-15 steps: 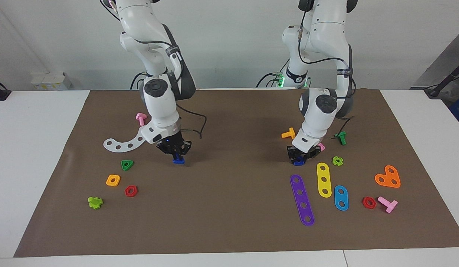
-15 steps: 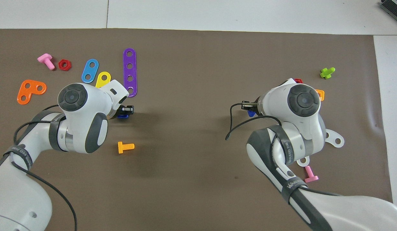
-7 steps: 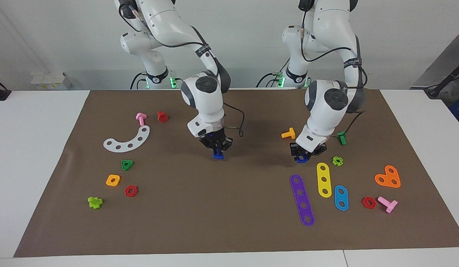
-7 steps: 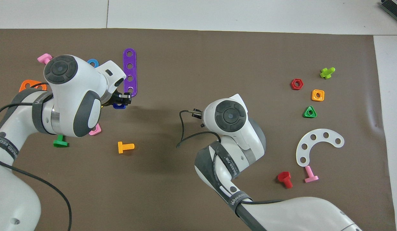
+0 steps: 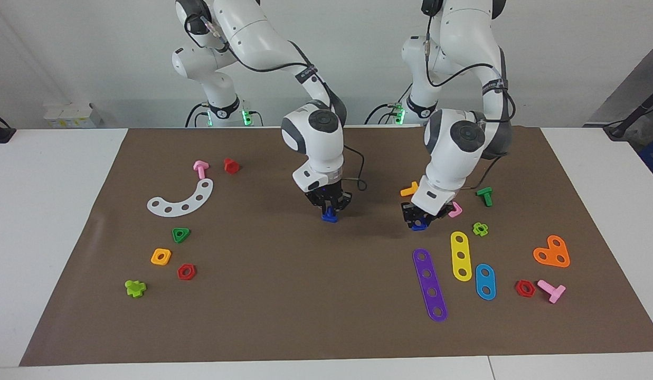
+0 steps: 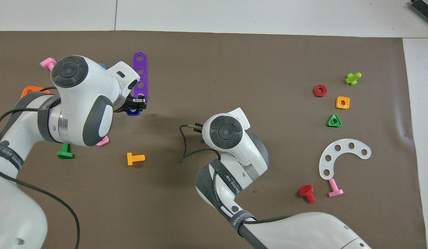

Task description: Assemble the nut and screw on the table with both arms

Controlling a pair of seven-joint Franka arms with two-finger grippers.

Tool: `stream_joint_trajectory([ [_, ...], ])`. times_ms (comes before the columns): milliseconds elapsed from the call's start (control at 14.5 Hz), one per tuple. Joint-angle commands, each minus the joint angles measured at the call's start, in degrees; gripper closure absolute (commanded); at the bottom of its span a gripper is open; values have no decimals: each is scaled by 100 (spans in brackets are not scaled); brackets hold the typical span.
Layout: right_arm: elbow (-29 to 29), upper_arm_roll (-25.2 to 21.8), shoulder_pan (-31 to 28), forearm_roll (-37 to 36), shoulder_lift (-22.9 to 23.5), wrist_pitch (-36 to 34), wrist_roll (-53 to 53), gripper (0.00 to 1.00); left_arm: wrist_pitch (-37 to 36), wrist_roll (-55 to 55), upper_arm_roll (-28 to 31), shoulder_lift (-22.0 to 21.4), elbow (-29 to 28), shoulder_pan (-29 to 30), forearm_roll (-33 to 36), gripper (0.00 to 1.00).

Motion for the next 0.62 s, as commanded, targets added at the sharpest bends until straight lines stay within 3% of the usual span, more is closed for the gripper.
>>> stream_joint_trajectory([
  [0,-8,-28,-172,-138,-388,-293,43,0,-149,-474,90,152,318,-347,-235,100],
  [550,-430,-11,-2113,46,-2049,-1830,-2635,0,255,-2126,90,231,222,-1525,-244,100],
])
